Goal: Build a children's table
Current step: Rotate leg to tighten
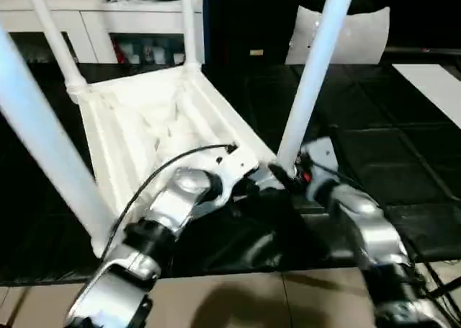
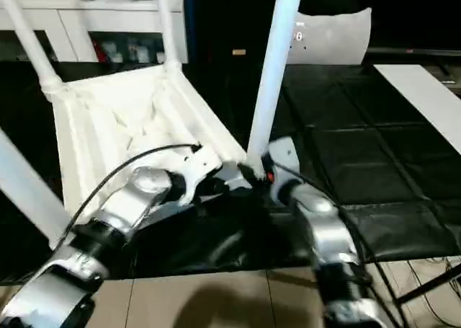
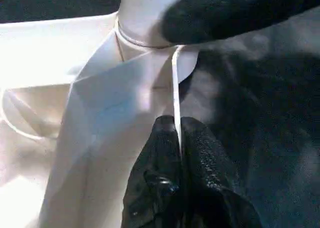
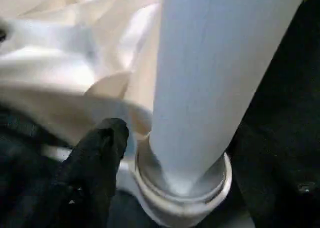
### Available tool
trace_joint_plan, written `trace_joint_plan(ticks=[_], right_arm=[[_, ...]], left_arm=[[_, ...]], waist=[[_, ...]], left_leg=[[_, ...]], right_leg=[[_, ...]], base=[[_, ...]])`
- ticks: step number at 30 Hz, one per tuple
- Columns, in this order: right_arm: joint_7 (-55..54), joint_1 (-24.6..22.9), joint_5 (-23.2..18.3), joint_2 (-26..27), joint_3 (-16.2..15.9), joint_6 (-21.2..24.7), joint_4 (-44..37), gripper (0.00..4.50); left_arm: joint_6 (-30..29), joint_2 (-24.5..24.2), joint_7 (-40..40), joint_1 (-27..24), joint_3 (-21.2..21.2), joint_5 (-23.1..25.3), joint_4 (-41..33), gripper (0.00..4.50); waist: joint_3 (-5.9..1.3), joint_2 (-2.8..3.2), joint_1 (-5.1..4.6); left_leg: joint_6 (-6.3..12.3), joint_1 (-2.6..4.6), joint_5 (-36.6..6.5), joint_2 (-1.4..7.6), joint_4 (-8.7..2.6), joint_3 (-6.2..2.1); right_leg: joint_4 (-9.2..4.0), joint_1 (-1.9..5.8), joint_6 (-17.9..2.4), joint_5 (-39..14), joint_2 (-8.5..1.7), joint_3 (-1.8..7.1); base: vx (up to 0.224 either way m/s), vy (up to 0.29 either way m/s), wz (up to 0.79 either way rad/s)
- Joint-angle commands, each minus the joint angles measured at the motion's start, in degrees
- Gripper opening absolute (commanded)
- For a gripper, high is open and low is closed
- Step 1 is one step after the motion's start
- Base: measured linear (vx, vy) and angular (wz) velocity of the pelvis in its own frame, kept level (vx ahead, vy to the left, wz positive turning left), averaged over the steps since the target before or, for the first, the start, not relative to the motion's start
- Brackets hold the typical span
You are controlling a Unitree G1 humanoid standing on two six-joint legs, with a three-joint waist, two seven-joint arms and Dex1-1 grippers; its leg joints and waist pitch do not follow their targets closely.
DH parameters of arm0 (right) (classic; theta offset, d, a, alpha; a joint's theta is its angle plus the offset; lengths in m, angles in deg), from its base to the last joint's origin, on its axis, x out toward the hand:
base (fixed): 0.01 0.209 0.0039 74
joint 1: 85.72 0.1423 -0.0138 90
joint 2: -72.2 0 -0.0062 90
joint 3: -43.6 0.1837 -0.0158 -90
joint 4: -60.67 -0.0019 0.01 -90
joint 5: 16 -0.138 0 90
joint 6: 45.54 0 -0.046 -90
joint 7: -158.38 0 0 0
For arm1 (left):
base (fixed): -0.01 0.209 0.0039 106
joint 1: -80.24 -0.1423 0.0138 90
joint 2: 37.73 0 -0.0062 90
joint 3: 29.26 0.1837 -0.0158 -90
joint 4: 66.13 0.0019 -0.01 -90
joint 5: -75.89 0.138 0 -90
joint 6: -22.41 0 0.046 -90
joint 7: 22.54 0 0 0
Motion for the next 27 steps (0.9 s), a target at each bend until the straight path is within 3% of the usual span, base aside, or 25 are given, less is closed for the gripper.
trace_joint_plan(ticks=[1,3,6,11,13,17,27], right_arm=[[5.2,-0.3,-1.3,-2.2,-1.1,-2.2,-1.0,3.77],[12.9,-1.2,-3.4,-7.0,-1.2,-4.3,-1.7,3.9],[18.7,-1.5,-4.9,-10.2,-1.5,-5.6,-2.2,4.02],[30.1,-1.5,-7.5,-14.3,-2.9,-11.0,-2.6,4.02],[34.2,-1.1,-8.7,-15.5,-3.9,-10.8,-2.2,4.02],[40.0,-0.2,-10.1,-16.6,-5.6,-9.7,-0.7,3.76],[45.4,2.9,-9.3,-15.1,-9.4,-10.8,4.0,2.8]], left_arm=[[3.6,-0.8,-3.7,-0.3,1.4,-0.6,-1.9,0.0],[5.2,-3.3,-8.8,-0.8,2.7,-1.1,-2.6,0.0],[6.7,-5.6,-14.5,-1.5,4.2,-1.9,-4.1,0.0],[9.2,-9.3,-23.4,-1.9,6.9,-2.6,-5.9,0.0],[10.7,-10.5,-25.6,-1.8,7.9,-2.2,-6.0,0.0],[12.0,-12.5,-28.8,-2.3,9.0,-2.3,-7.5,0.0],[12.6,-14.9,-32.9,-3.4,10.1,-2.7,-10.4,0.0]], waist=[[-3.77,-0.28,0.45],[-3.79,-0.41,0.88],[-3.84,-0.33,1.31],[-3.92,-0.35,1.98],[-3.94,-0.37,2.31],[-3.87,-0.63,2.79],[-3.94,-0.59,3.45]], left_leg=[[7.78,-0.77,1.1,3.41,-3.42,-1.28],[7.62,-0.66,0.4,3.48,-3.43,-1.26],[7.63,-0.6,0.5,3.59,-3.45,-1.32],[8.07,-0.5,1.7,4.1,-3.4,-1.41],[8.23,-0.41,1.9,4.2,-3.43,-1.42],[7.84,-0.53,1.2,4.12,-3.43,-1.29],[6.58,-0.57,1.7,4.09,-3.43,-1.21]], right_leg=[[-4.71,4.78,-0.5,-17.0,-6.35,4.67],[-4.77,4.72,0.7,-18.2,-6.21,4.64],[-4.62,4.64,0.8,-18.2,-6.28,4.69],[-4.05,4.36,-1.0,-16.0,-6.39,4.78],[-3.94,4.33,-1.7,-15.5,-6.45,4.79],[-4.01,4.49,-1.7,-16.7,-6.47,4.74],[-4.0,4.4,-1.0,-17.9,-6.45,4.72]], base=[[0.0,0.0,0.0],[0.0,0.0,0.0],[0.0,0.0,0.0],[0.0,0.0,0.0],[0.0,0.0,0.0],[0.0,0.0,0.0],[0.0,0.0,0.0]])
